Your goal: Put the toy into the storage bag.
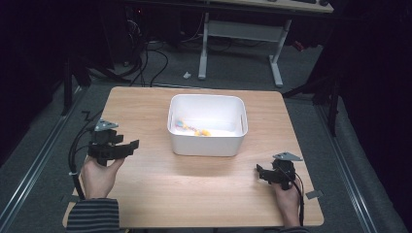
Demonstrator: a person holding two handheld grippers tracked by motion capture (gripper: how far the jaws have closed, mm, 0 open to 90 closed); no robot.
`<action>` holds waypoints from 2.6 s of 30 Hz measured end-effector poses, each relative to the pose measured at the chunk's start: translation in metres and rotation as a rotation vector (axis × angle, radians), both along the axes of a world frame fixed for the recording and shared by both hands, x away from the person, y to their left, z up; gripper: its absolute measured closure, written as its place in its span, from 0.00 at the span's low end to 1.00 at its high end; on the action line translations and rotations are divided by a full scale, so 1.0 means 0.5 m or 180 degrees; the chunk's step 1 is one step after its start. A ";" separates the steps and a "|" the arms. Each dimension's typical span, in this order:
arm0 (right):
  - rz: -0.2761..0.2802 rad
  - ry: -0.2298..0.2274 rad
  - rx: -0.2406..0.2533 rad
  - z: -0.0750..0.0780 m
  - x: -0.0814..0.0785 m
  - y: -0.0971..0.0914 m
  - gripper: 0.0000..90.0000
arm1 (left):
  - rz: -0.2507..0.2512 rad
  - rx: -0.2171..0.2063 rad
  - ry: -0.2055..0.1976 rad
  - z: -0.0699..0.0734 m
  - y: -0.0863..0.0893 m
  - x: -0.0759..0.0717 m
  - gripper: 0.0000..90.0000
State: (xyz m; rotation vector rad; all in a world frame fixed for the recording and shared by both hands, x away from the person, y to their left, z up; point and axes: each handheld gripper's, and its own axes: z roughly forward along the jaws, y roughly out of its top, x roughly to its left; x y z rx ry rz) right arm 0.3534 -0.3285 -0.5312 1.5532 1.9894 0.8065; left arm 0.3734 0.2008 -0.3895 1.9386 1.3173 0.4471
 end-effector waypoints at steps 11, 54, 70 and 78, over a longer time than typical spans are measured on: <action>0.0009 0.0001 0.0002 0.000 -0.001 0.001 0.19 | 0.0004 -0.0065 0.0094 -0.049 0.013 -0.006 0.43; 0.0011 -0.0002 0.0009 0.000 -0.002 0.003 0.19 | 0.0008 0.0244 0.0327 -0.213 -0.055 0.022 0.37; 0.0011 -0.0001 0.0008 0.000 -0.002 0.003 0.19 | 0.0131 0.0415 0.0236 -0.260 -0.084 0.030 0.37; 0.0037 -0.0011 0.0000 0.000 -0.002 0.002 0.19 | 0.0116 0.0367 0.0002 -0.283 -0.095 0.026 0.36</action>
